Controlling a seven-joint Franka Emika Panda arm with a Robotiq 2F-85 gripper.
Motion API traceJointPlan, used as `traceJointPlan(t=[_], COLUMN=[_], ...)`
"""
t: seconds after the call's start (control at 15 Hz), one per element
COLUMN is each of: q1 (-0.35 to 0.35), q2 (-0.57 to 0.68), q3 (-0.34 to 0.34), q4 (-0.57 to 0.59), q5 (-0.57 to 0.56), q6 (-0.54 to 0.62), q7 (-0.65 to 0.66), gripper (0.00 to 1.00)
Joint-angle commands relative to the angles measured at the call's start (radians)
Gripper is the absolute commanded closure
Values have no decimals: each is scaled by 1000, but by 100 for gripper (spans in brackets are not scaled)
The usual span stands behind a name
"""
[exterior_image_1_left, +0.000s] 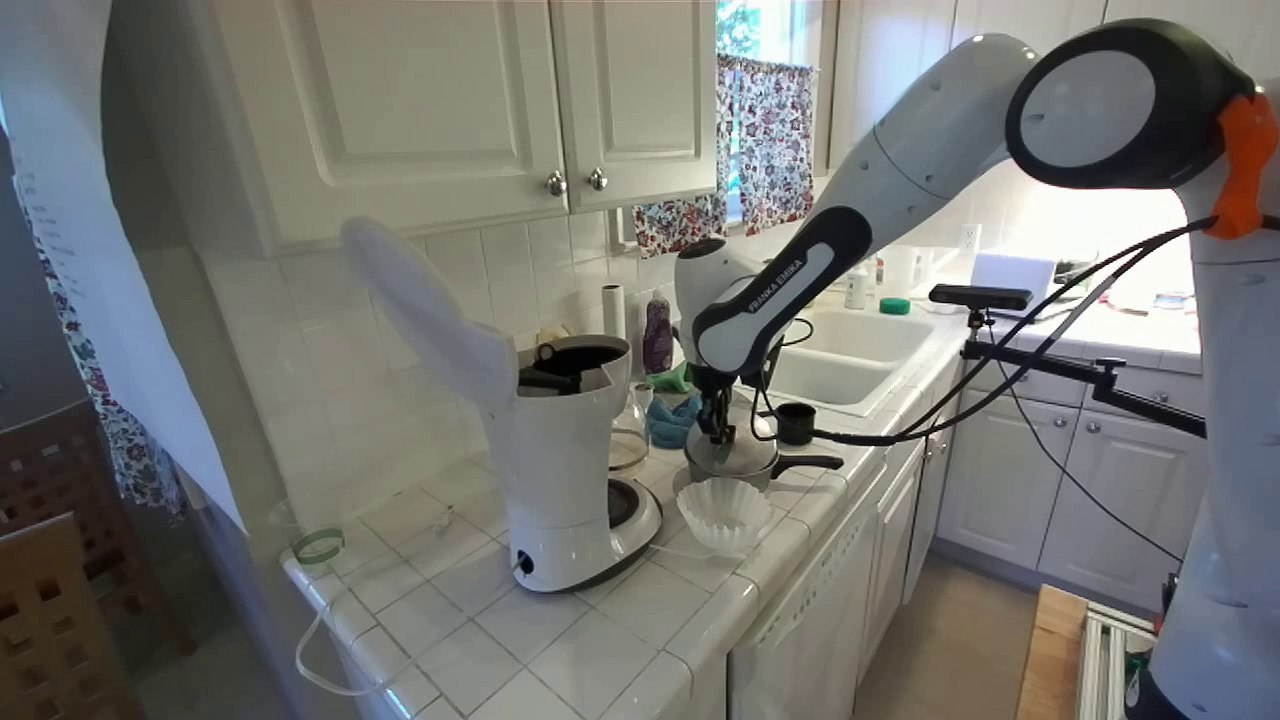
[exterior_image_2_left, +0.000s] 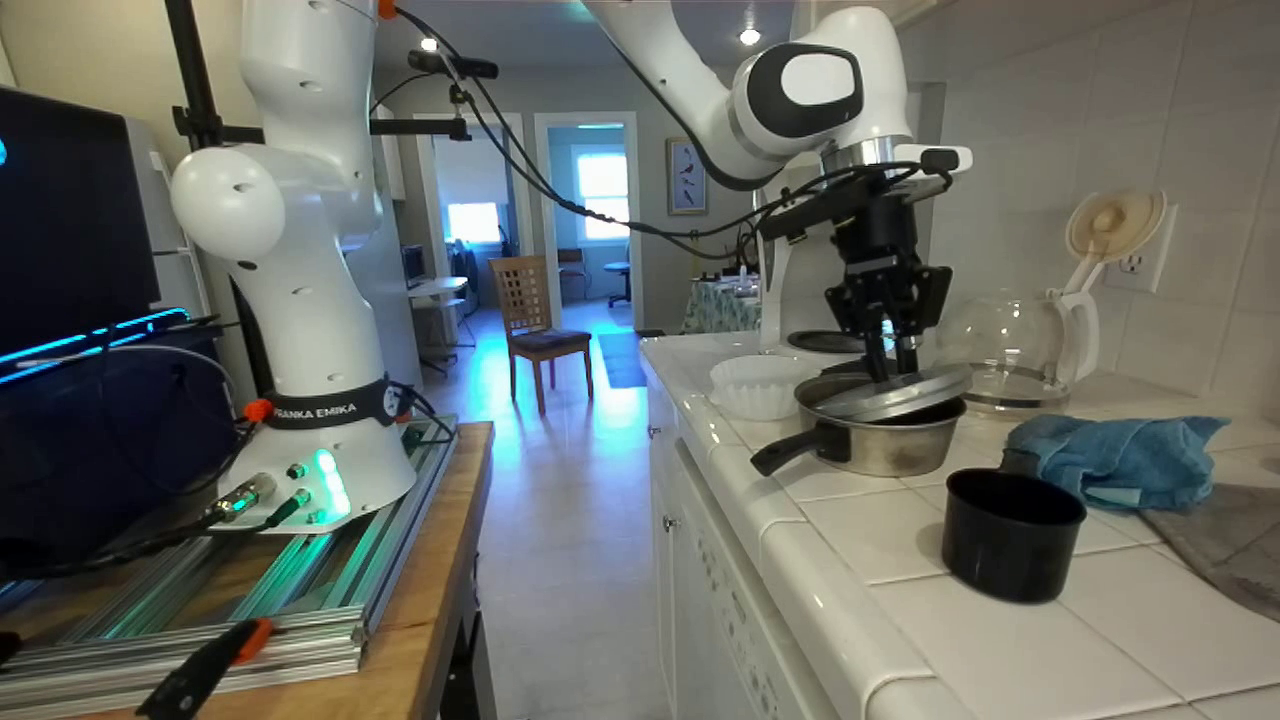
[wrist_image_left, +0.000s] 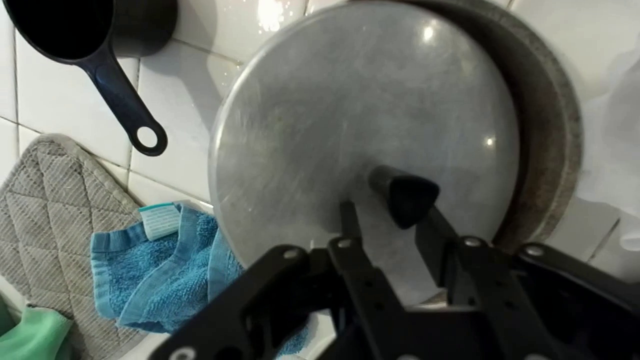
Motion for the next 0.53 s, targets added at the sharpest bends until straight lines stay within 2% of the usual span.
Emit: traceJointPlan(t=[0.0, 0.07, 0.33, 0.4, 0.47], q1=[0, -2, -6, -6, -5], q2=[10, 7, 2, 2, 1], q3=[-2, 1, -2, -3, -6], q4=[15, 13, 13, 13, 13], q5=[-13, -6, 0, -2, -10], q6=[0, 0, -7, -8, -12], q7=[-5, -12, -10, -7, -1], gripper=[93, 99, 100, 74, 73])
